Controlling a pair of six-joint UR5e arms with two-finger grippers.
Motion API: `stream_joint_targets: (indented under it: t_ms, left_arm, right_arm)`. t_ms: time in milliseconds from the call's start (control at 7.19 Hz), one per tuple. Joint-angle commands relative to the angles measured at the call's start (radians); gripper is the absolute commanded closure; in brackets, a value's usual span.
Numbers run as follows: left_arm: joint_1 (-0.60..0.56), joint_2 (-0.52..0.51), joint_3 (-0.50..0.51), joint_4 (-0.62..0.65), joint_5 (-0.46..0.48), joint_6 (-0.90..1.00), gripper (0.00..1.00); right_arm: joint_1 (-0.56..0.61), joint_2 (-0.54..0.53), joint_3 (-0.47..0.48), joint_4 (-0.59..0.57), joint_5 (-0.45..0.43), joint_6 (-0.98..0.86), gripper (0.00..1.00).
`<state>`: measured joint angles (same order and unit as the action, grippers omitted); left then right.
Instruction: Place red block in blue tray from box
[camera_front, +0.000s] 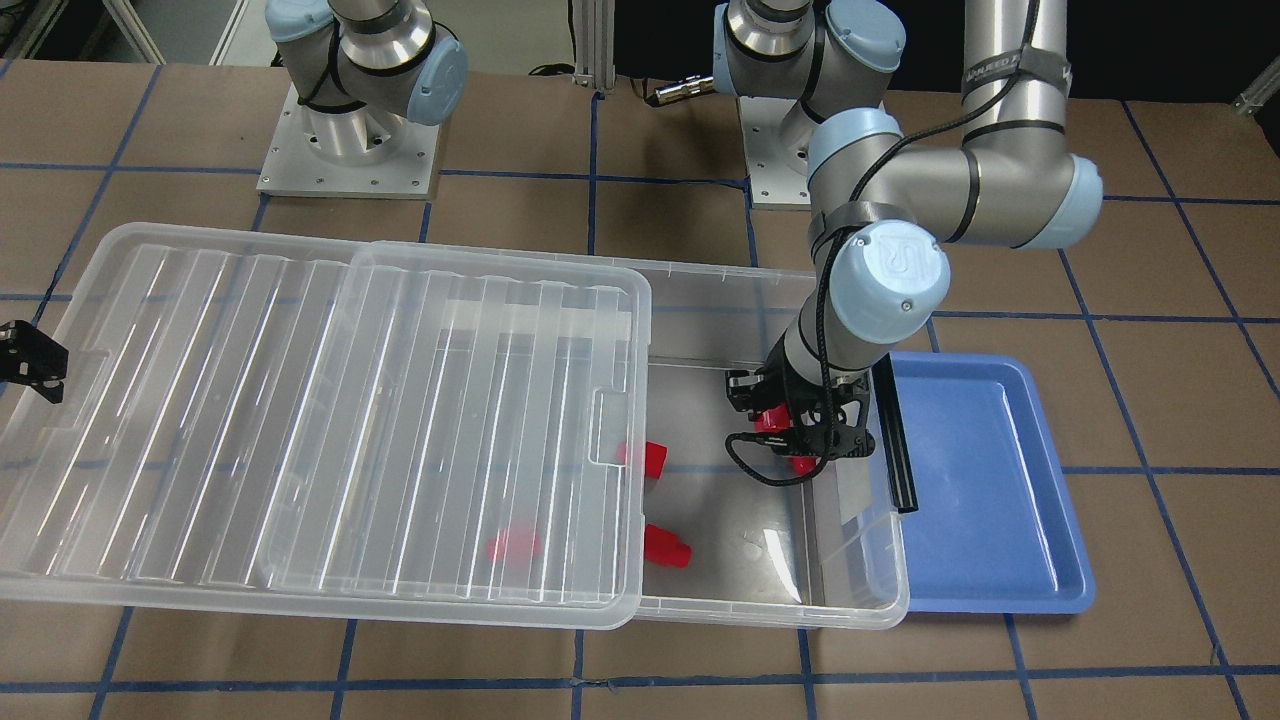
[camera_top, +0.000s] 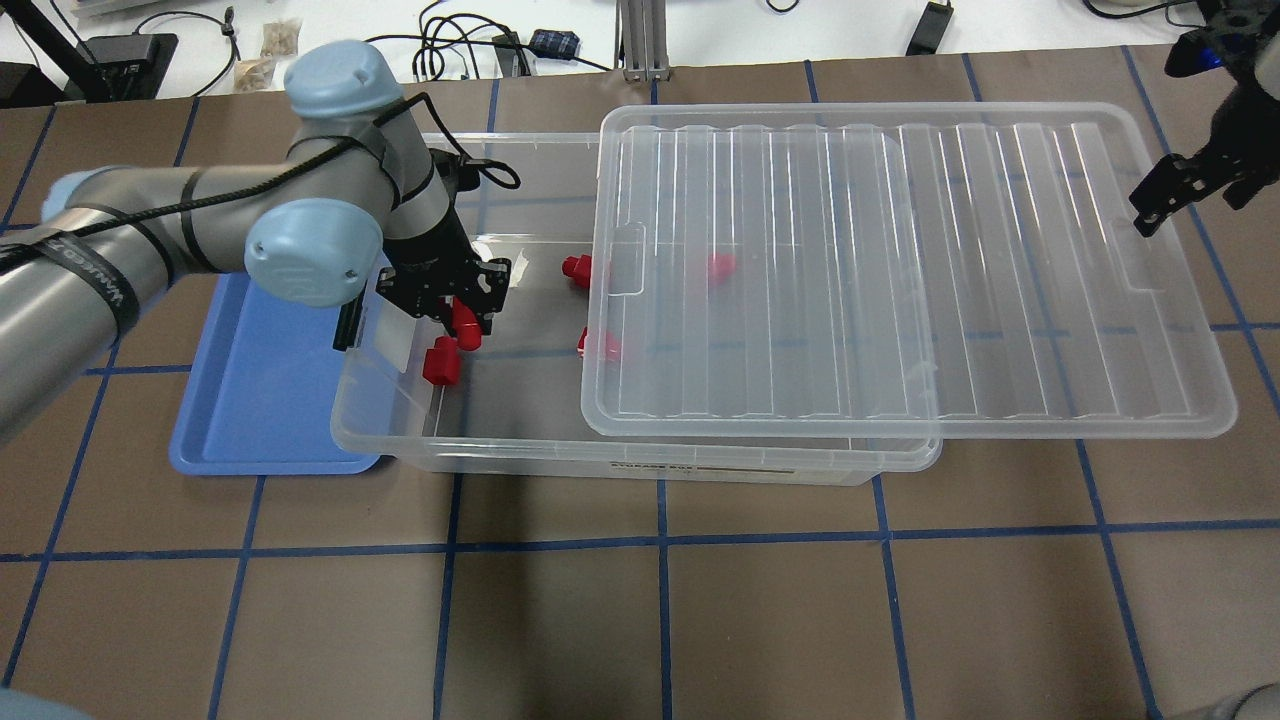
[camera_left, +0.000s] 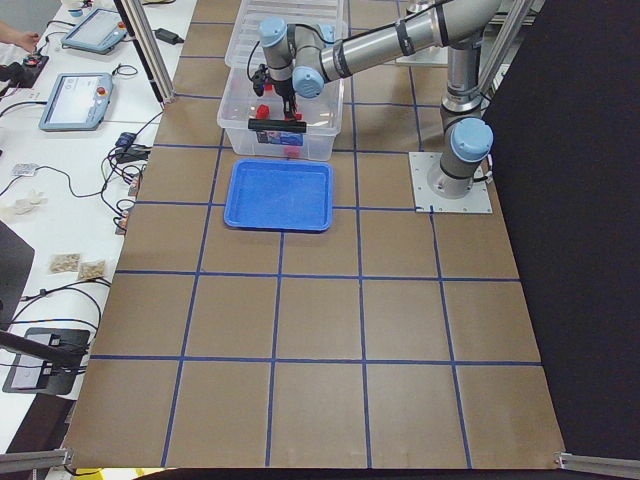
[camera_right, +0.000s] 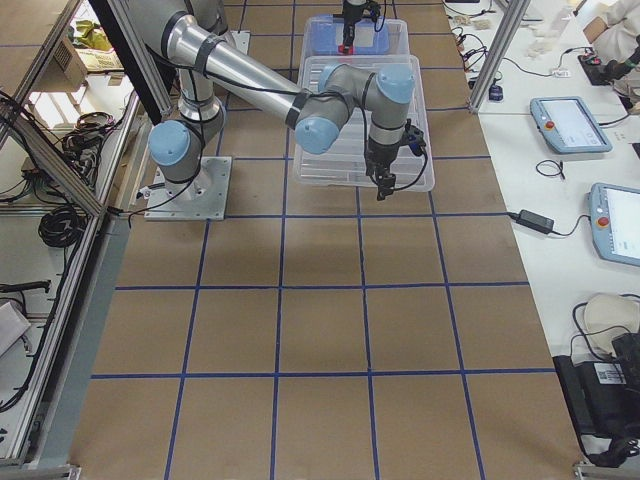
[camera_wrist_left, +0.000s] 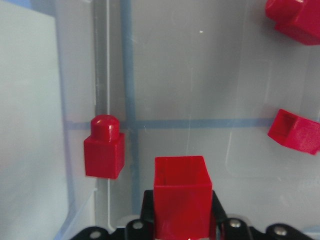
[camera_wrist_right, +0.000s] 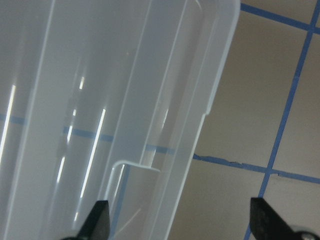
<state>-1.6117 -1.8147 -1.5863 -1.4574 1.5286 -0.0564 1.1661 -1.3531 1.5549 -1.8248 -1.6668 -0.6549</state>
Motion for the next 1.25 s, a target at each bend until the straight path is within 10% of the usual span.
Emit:
stream_joint_targets:
  t_ms: [0,695,1113]
  left_arm:
    - [0.031,0.041,0.142,-0.168,0.013,0.015,1.00]
    - [0.375,0.012,0.111,-0.140,0.062,0.402,1.00]
    - [0.423,-0.053,-0.100,0.198,0.059,0.463,1.00]
  right_arm:
    - [0.038,-0.017,-0.141,0.184,-0.001,0.053,0.00]
    - [0.218,-0.127,-0.182,0.297,0.007,0.421,0.00]
    - [0.411,-0.127,-0.144,0.299,0.012,0.666,0.00]
